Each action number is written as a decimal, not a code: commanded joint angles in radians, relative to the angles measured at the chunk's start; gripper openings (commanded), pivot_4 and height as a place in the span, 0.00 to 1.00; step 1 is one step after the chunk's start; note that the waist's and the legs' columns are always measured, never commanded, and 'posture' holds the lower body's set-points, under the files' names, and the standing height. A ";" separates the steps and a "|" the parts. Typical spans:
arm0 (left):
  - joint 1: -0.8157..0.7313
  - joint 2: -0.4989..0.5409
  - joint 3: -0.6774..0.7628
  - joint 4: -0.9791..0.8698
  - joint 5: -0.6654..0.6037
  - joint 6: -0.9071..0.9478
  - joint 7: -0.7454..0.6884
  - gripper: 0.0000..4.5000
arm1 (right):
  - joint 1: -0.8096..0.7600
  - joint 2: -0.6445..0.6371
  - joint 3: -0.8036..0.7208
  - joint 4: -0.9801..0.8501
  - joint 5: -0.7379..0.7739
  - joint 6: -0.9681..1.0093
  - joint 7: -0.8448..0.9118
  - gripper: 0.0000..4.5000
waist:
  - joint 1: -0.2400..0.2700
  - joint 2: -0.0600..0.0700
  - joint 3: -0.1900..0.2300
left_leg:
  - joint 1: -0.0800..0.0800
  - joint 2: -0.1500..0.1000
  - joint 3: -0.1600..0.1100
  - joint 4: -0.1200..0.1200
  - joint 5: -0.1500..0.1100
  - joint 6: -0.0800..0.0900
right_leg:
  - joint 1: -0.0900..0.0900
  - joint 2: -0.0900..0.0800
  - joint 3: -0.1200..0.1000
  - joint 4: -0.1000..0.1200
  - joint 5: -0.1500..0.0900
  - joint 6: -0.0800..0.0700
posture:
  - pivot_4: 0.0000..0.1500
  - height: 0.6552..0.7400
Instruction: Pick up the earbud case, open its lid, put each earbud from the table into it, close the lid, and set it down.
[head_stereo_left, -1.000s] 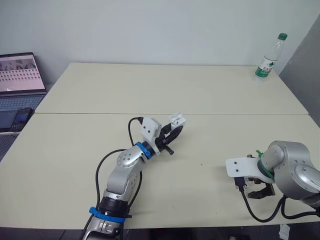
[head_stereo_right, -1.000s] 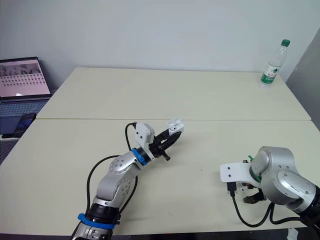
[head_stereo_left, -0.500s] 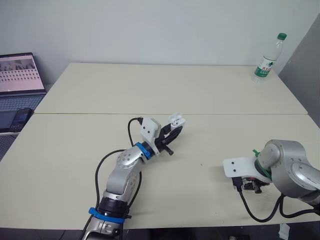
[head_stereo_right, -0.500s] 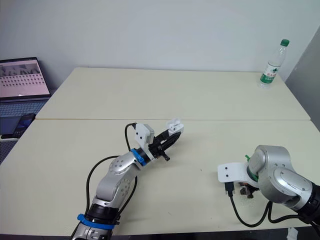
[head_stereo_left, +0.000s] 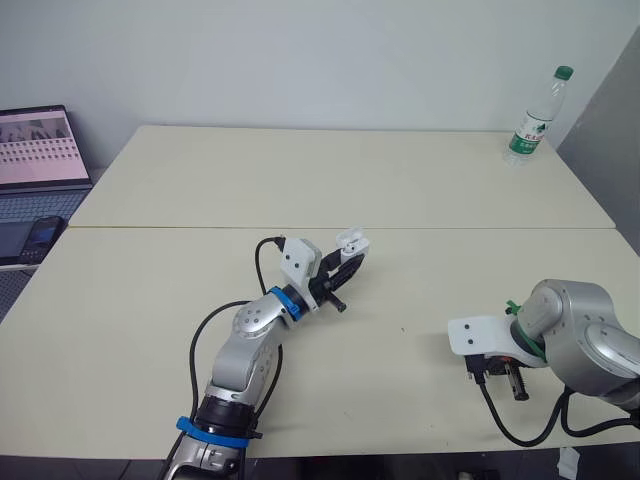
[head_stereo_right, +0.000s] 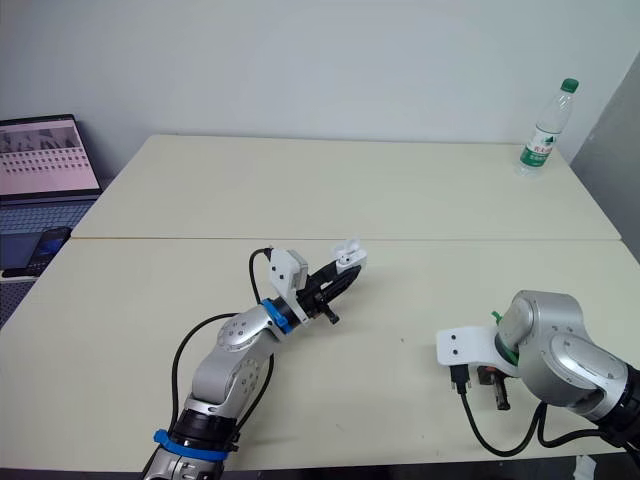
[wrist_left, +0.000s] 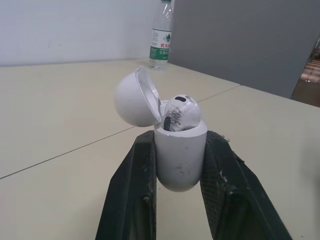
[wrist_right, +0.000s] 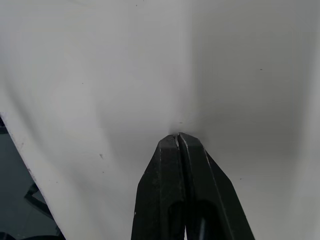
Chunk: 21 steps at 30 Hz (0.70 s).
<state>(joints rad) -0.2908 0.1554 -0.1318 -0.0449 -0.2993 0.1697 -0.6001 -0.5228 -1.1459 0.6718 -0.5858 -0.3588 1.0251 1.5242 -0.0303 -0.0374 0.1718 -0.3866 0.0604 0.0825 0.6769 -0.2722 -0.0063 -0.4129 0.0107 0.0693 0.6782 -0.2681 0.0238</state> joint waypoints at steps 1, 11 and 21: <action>-0.010 -0.001 -0.004 -0.053 -0.001 -0.007 0.000 0.18 | -0.011 -0.029 -0.052 -0.037 0.032 -0.014 -0.005 0.01 | 0.000 0.000 0.000 | 0.000 0.000 0.000 0.000 0.000 0.000 | 0.000 0.000 0.000 0.000 0.000 0.000 | 1.00 0.95; -0.009 -0.003 -0.008 -0.051 0.000 -0.009 -0.003 0.18 | 0.054 -0.087 -0.127 -0.075 0.097 0.018 -0.072 0.01 | 0.001 0.000 0.000 | -0.003 0.000 0.000 0.000 0.000 0.000 | -0.002 0.000 0.000 0.000 0.000 0.000 | 1.00 0.95; -0.010 -0.003 -0.014 -0.048 -0.001 -0.010 -0.006 0.18 | 0.121 -0.139 -0.201 -0.127 0.200 0.025 -0.113 0.28 | 0.001 0.000 0.000 | -0.010 0.000 -0.001 0.001 0.000 0.000 | -0.009 0.000 0.000 0.001 0.000 0.000 | 1.00 0.95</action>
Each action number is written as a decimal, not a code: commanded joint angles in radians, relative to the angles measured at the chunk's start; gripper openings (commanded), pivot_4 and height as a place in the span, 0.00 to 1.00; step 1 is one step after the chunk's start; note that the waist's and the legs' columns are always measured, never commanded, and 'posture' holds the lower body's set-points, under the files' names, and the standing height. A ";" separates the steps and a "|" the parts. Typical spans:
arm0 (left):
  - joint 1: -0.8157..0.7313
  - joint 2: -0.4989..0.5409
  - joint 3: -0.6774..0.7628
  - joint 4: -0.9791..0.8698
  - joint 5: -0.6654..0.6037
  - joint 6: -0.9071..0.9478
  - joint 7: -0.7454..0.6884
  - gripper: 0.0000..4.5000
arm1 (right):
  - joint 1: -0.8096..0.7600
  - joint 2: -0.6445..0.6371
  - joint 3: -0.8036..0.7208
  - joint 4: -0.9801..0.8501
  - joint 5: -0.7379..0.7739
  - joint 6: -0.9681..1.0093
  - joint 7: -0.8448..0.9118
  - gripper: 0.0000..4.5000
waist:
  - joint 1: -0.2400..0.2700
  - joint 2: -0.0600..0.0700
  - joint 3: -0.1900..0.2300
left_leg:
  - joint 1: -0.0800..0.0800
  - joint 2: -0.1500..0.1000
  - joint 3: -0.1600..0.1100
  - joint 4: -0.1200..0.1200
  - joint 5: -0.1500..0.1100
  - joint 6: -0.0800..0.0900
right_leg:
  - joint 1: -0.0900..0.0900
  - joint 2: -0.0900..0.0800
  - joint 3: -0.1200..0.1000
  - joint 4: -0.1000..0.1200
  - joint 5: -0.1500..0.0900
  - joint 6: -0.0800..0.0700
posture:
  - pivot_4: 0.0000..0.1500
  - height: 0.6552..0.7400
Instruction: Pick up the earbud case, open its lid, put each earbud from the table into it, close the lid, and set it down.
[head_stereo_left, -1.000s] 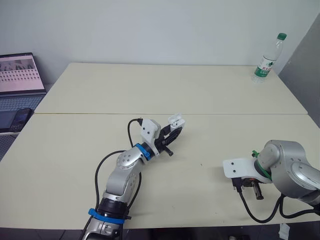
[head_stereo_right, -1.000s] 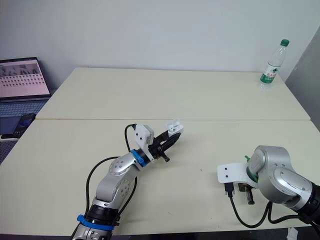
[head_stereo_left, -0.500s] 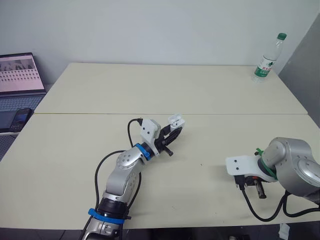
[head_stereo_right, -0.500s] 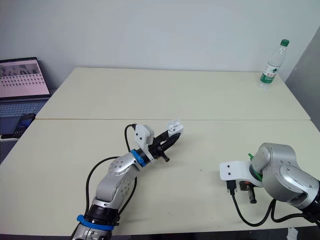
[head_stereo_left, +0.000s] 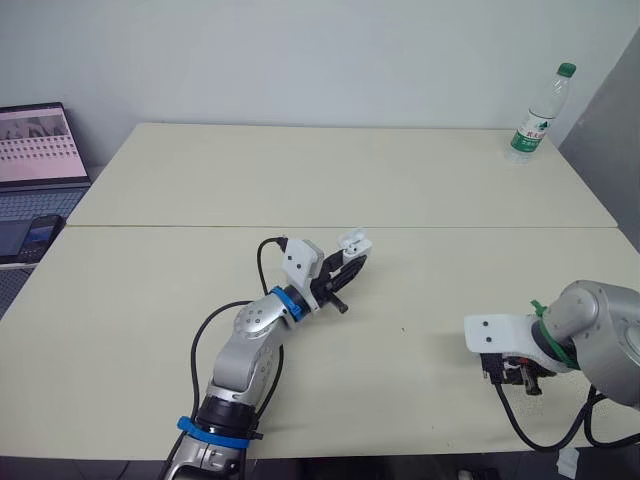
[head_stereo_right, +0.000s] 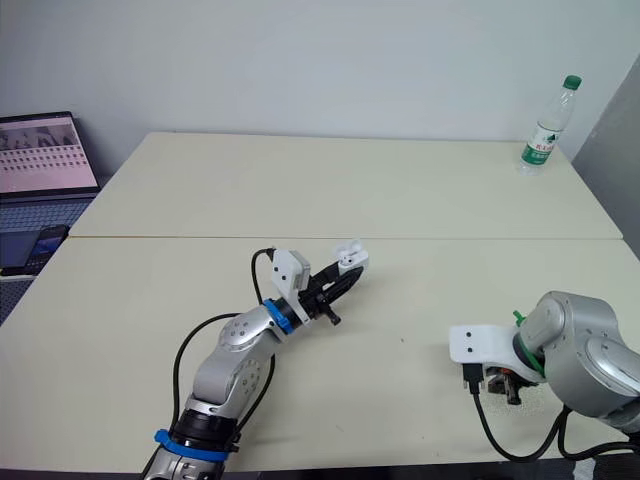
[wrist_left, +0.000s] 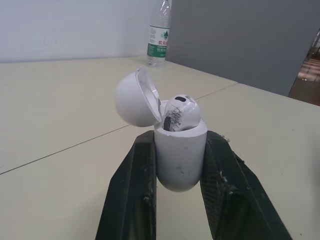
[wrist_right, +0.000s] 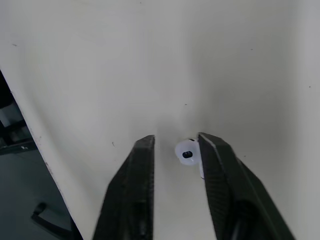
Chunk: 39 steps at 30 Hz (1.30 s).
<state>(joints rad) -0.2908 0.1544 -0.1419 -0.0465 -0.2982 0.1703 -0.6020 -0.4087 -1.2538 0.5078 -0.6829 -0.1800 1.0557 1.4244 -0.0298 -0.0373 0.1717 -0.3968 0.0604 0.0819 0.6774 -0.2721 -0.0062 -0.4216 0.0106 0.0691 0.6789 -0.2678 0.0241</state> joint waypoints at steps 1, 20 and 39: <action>-0.010 -0.003 -0.005 -0.044 -0.002 -0.012 -0.005 0.18 | 0.010 -0.035 -0.038 -0.027 0.027 -0.011 -0.019 0.28 | 0.000 0.000 0.000 | 0.000 0.000 0.000 0.000 0.000 0.000 | 0.000 0.000 0.000 0.000 0.000 0.000 | 1.00 0.95; -0.010 0.002 -0.004 -0.033 0.003 -0.019 -0.015 0.18 | 0.044 -0.048 -0.063 0.035 0.055 -0.113 -0.098 0.56 | 0.000 0.000 0.000 | 0.000 0.000 0.000 0.000 0.000 0.000 | 0.000 0.001 0.000 0.000 0.000 0.000 | 1.00 0.95; -0.006 0.005 0.000 -0.037 0.008 -0.018 -0.020 0.18 | 0.096 -0.051 -0.051 0.082 0.034 -0.214 -0.114 0.56 | 0.000 0.000 0.000 | 0.000 0.000 0.000 0.001 0.000 0.000 | 0.000 0.001 0.000 0.000 0.000 0.000 | 1.00 0.95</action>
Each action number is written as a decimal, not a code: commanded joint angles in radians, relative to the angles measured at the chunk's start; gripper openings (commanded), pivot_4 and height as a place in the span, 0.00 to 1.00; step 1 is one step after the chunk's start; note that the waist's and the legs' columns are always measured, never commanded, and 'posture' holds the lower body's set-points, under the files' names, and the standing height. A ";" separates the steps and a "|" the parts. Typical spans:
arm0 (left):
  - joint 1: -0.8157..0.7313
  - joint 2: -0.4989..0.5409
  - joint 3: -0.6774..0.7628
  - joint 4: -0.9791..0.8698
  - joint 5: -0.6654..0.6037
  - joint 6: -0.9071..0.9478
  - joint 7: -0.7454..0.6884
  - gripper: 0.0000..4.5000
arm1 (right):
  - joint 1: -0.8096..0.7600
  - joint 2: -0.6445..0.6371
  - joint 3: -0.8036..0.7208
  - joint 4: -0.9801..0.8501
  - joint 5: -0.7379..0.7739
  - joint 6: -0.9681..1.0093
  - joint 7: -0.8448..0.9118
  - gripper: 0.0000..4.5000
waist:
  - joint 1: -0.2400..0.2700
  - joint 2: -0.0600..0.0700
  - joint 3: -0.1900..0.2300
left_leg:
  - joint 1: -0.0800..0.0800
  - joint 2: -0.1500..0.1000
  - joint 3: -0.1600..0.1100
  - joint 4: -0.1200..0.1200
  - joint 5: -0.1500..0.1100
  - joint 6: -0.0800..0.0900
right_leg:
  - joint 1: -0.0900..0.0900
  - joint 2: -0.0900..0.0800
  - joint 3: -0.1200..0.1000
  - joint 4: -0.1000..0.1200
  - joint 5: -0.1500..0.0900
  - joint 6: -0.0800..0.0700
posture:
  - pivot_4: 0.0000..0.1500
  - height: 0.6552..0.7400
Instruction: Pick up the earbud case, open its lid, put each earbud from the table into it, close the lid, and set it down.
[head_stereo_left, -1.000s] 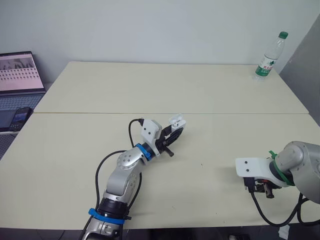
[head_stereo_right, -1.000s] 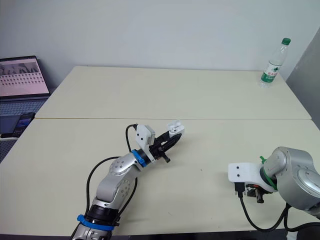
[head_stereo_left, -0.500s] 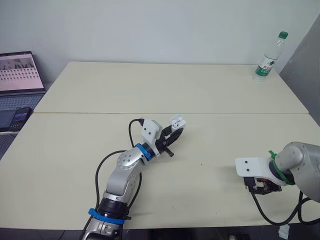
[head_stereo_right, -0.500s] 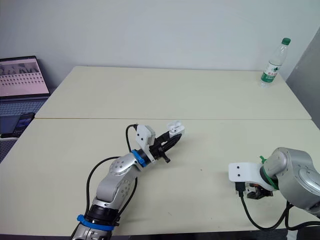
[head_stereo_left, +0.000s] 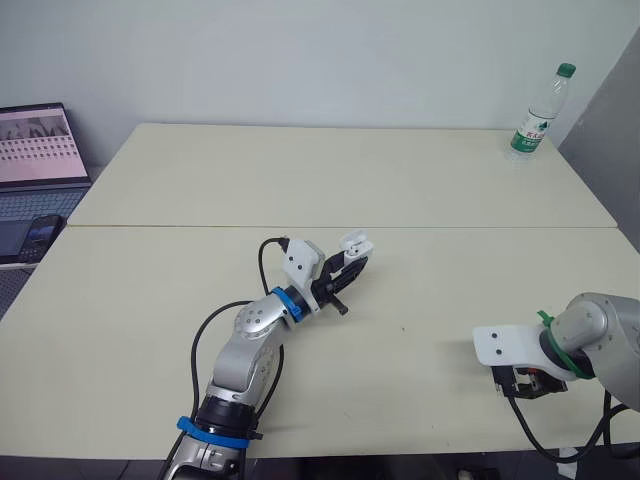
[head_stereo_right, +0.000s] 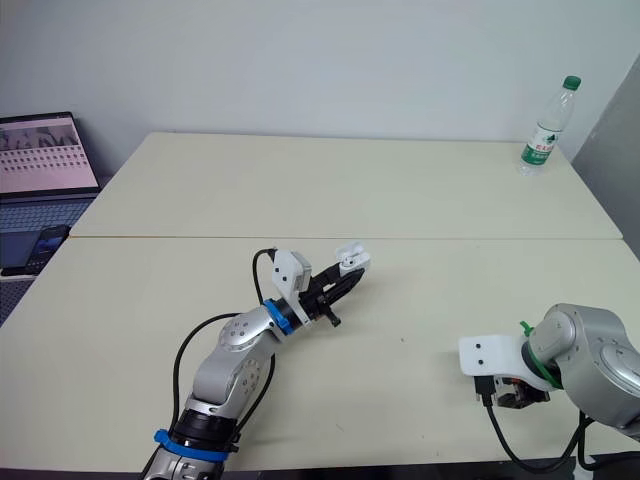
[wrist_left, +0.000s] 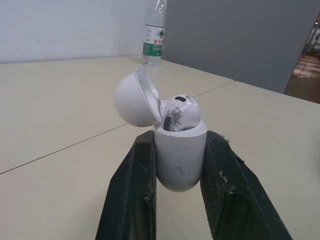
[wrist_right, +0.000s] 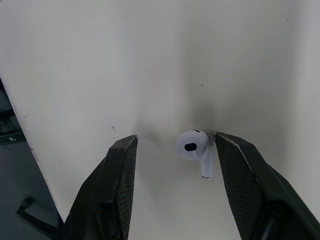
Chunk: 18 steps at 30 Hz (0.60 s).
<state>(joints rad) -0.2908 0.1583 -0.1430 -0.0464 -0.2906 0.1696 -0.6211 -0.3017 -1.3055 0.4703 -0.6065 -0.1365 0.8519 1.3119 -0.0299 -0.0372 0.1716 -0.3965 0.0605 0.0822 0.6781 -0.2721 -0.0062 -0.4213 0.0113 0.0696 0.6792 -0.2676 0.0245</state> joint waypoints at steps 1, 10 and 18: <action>-0.006 0.002 0.001 -0.038 0.001 -0.017 -0.001 0.18 | -0.009 -0.001 -0.012 0.010 -0.013 -0.017 -0.001 0.56 | 0.000 0.000 0.000 | 0.000 0.000 0.000 0.000 0.000 0.000 | 0.000 0.000 0.000 0.000 0.000 0.000 | 1.00 0.95; -0.005 0.005 0.001 -0.046 -0.001 -0.011 0.002 0.18 | -0.014 0.013 -0.011 0.016 -0.016 -0.005 -0.006 0.11 | 0.000 0.000 0.000 | 0.000 0.000 0.000 0.000 0.000 0.000 | 0.000 0.000 0.000 0.000 0.000 0.000 | 1.00 0.95; -0.007 0.007 0.002 -0.046 -0.002 -0.009 0.001 0.18 | -0.019 0.023 -0.013 0.009 -0.016 0.021 -0.008 0.09 | 0.000 0.000 0.000 | 0.000 0.000 0.000 0.000 0.000 0.000 | 0.000 0.000 0.000 0.000 0.000 0.000 | 1.00 0.95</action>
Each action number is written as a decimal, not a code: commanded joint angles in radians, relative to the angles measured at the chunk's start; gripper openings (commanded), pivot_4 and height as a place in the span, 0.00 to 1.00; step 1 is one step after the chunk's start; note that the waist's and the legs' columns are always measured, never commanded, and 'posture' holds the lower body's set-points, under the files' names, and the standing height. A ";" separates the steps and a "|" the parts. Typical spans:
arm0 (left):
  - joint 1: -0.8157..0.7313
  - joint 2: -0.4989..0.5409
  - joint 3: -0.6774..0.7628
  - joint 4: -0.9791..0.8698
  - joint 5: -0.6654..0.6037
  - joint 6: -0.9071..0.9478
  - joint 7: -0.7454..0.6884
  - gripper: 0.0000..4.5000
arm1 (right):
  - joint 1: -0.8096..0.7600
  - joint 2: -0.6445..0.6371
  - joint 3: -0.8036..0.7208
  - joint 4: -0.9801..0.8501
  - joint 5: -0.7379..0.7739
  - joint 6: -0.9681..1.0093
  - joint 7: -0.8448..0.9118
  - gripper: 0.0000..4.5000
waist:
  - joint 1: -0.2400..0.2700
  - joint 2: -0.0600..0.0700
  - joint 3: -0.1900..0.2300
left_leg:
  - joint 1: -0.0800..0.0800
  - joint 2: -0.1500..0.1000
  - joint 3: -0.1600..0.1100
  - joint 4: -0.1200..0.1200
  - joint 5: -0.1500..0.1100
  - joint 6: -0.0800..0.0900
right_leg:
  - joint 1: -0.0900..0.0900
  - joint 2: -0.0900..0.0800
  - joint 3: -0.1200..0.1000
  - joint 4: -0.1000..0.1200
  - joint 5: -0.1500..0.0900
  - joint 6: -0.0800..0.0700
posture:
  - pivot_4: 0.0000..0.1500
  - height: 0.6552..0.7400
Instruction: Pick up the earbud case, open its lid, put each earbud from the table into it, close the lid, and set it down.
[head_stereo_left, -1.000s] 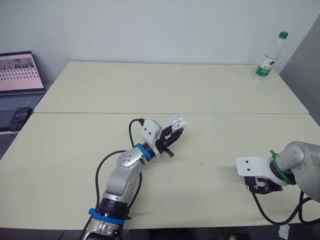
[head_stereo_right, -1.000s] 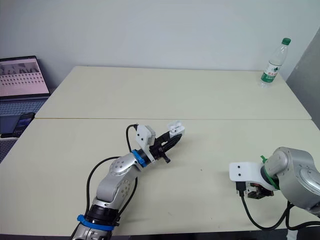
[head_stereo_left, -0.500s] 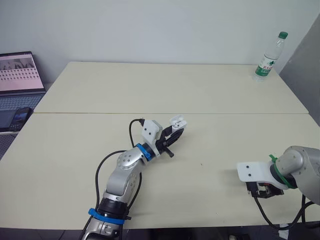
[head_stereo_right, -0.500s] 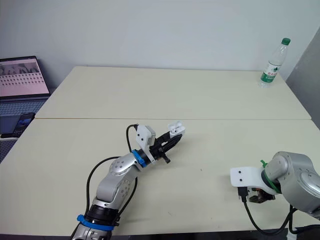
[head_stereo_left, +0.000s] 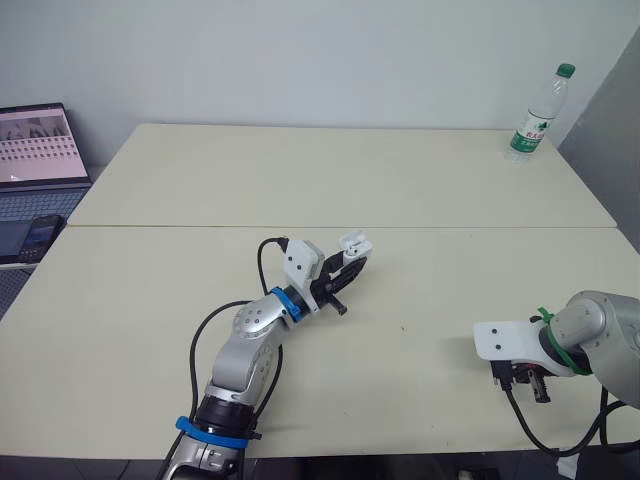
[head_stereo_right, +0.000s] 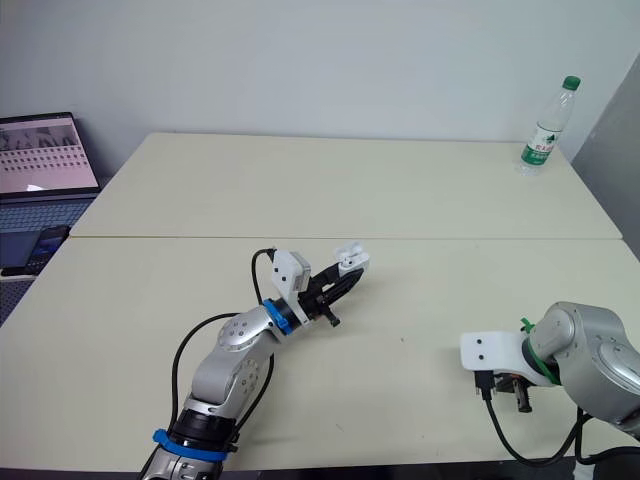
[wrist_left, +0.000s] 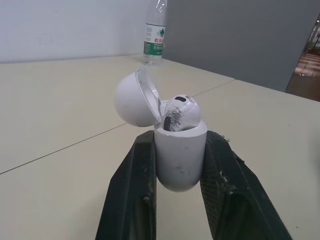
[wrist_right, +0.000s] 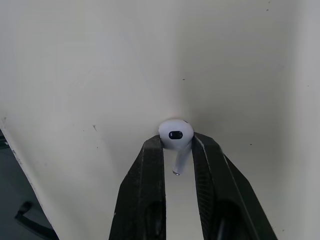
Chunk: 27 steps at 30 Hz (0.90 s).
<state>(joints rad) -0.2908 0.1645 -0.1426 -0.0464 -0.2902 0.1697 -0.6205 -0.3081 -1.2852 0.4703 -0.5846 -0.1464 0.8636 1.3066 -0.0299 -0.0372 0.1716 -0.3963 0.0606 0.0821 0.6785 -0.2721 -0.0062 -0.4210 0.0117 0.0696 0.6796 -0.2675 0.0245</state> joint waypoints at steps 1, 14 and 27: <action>-0.007 0.001 0.001 -0.046 -0.002 -0.009 0.000 0.18 | -0.014 0.004 -0.013 -0.013 -0.006 0.012 -0.003 0.09 | 0.000 0.000 0.000 | 0.000 0.000 0.000 0.000 0.000 0.000 | 0.000 0.000 0.000 0.000 0.000 0.000 | 1.00 0.95; -0.047 0.009 0.012 -0.023 -0.019 -0.002 -0.019 0.18 | -0.090 0.361 -0.335 0.074 0.220 0.033 -0.192 0.09 | 0.001 0.000 0.000 | 0.000 0.000 0.000 0.001 0.000 0.000 | 0.000 0.002 0.001 0.001 0.000 0.000 | 1.00 0.95; -0.129 -0.007 0.031 -0.046 -0.123 0.155 -0.053 0.18 | -0.152 0.917 -0.665 0.111 0.488 -0.044 -0.604 0.09 | -0.001 0.000 -0.001 | -0.001 0.000 -0.001 0.001 0.000 0.000 | 0.000 0.002 0.001 0.001 0.001 0.001 | 1.00 0.95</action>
<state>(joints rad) -0.3917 0.1611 -0.1187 -0.0424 -0.3905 0.3213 -0.6662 -0.4278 -0.4005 -0.1545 -0.4521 0.3075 0.8608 0.7655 -0.0305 -0.0372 0.1707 -0.3976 0.0610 0.0810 0.6789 -0.2719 -0.0063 -0.4212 0.0140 0.0702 0.6808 -0.2664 0.0256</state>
